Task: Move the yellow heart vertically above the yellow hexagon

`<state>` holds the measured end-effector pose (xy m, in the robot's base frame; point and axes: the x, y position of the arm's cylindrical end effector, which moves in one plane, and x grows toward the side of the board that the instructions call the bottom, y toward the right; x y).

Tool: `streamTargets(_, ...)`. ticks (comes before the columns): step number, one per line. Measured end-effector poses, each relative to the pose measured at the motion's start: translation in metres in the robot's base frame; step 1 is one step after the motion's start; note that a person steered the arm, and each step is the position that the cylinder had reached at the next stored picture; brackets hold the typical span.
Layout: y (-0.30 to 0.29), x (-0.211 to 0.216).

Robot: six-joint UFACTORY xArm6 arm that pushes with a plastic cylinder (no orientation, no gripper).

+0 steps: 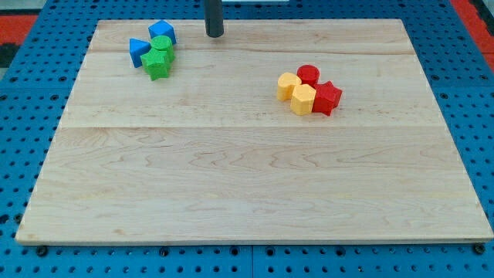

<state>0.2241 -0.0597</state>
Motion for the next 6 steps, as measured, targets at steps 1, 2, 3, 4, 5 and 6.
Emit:
streamTargets(1,0.003,0.000)
streamTargets(2,-0.026,0.063)
streamTargets(3,-0.036,0.090)
streamTargets(4,-0.075,0.118)
streamTargets(5,-0.087,0.104)
streamTargets(6,-0.059,0.086)
